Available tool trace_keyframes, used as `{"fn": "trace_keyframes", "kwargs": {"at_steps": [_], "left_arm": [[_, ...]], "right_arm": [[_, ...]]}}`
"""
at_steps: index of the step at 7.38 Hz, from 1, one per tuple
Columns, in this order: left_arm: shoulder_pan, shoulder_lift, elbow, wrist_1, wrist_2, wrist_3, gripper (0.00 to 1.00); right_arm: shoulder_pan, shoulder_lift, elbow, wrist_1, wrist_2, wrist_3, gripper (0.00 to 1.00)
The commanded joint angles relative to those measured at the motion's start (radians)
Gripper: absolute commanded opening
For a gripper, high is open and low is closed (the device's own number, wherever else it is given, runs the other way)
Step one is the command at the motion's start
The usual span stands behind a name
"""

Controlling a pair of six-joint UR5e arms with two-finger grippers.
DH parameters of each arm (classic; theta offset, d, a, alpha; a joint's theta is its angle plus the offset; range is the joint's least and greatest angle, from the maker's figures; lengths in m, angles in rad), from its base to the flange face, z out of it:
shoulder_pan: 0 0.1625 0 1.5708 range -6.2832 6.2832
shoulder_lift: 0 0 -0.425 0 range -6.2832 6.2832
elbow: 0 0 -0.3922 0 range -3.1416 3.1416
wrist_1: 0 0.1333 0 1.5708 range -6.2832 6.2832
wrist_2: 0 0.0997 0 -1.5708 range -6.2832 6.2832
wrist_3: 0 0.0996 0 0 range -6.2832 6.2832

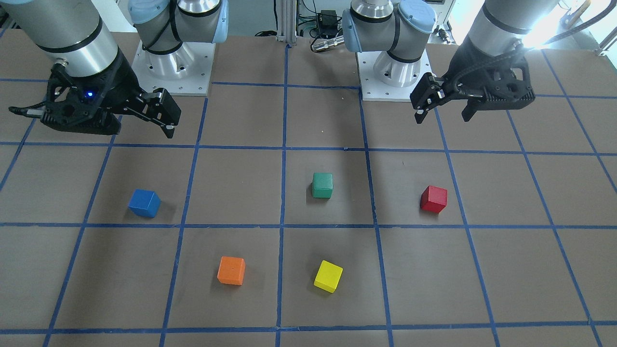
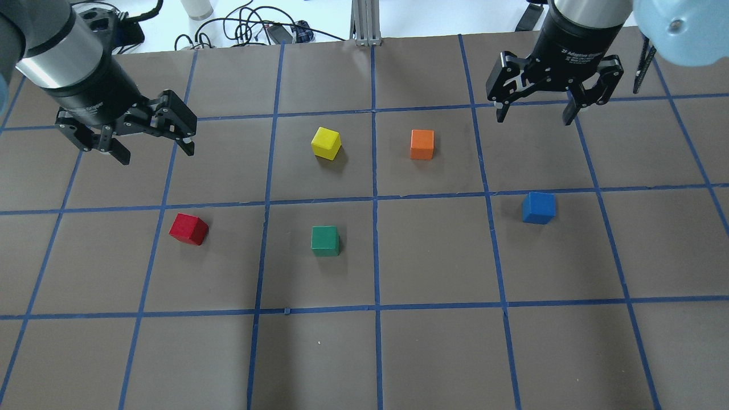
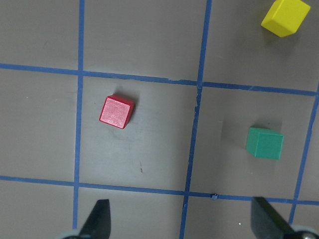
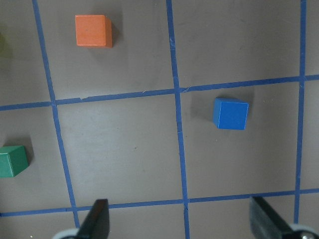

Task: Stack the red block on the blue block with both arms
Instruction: 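Lower the left gripper toward the red cube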

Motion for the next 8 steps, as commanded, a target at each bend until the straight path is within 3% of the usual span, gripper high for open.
{"fn": "trace_keyframes", "kwargs": {"at_steps": [1,3,4,7,8], "left_arm": [[-0.02,0.008,-0.021,0.012,0.003,-0.001,1.0],[-0.021,-0.021,-0.015,0.048,0.006,0.012,1.0],[-0.006,-0.047,-0.009,0.141,-0.005,0.026,1.0],[0.06,-0.111,-0.033,0.15,0.006,0.183,1.0],[0.104,-0.133,-0.048,0.152,0.006,0.25,0.95]], "right_arm": [[0.0,0.002,-0.001,0.004,-0.003,-0.001,1.0],[-0.002,0.0,0.001,0.006,-0.005,0.001,1.0],[-0.002,0.0,0.002,0.006,-0.005,0.001,1.0],[-0.002,0.0,0.002,0.006,-0.005,-0.001,1.0],[-0.002,0.0,0.002,-0.002,-0.002,-0.001,1.0]]}}
